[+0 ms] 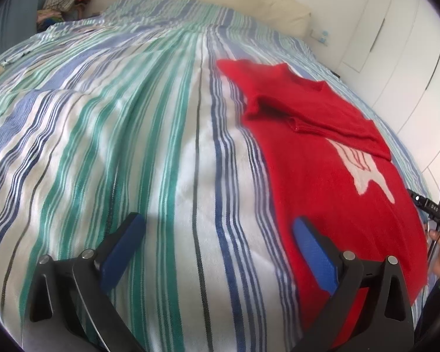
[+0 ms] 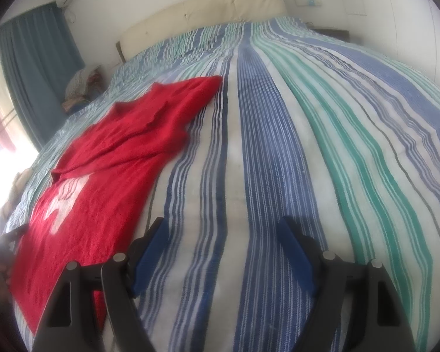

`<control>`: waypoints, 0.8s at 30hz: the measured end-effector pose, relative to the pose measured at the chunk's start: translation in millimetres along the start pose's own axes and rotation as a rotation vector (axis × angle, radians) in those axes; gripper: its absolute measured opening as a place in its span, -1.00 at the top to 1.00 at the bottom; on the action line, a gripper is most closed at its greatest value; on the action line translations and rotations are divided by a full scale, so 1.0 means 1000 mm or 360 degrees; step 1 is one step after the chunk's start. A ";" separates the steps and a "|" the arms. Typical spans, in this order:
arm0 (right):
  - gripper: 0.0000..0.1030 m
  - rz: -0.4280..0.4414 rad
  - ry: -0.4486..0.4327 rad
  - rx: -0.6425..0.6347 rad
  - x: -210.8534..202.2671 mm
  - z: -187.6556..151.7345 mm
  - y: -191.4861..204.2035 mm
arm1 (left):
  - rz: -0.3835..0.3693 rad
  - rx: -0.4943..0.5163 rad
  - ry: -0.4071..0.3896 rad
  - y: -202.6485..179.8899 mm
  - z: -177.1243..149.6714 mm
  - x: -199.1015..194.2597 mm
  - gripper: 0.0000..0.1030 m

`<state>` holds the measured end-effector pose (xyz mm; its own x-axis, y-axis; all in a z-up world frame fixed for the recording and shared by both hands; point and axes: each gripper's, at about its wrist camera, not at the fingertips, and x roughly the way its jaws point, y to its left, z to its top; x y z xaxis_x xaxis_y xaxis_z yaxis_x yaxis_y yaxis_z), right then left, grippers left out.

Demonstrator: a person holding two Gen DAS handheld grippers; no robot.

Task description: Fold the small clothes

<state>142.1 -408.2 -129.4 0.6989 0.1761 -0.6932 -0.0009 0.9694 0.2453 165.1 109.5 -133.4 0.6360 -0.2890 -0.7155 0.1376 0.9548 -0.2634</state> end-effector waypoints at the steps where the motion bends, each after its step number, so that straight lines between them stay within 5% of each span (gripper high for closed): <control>1: -0.51 -0.0011 0.0005 -0.0013 0.000 0.000 0.002 | 0.0024 0.0015 0.0005 -0.002 0.000 0.001 -0.97; 8: -0.54 -0.0030 0.0016 -0.0036 0.001 -0.001 0.004 | 0.0181 0.0120 0.0049 -0.016 0.000 0.011 -0.99; 17: -0.80 -0.0069 0.0073 -0.0146 0.009 0.000 0.017 | 0.0005 0.0011 -0.0018 0.000 -0.003 -0.001 -0.99; 24: -0.80 0.0002 -0.0005 -0.0080 0.001 -0.003 0.008 | -0.0034 -0.0015 -0.0082 0.002 -0.006 -0.002 -0.99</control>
<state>140.9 -399.6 -129.9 0.7013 0.1770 -0.6906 -0.0377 0.9766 0.2119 159.8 111.9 -136.4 0.6713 -0.3051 -0.6754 0.1445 0.9477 -0.2845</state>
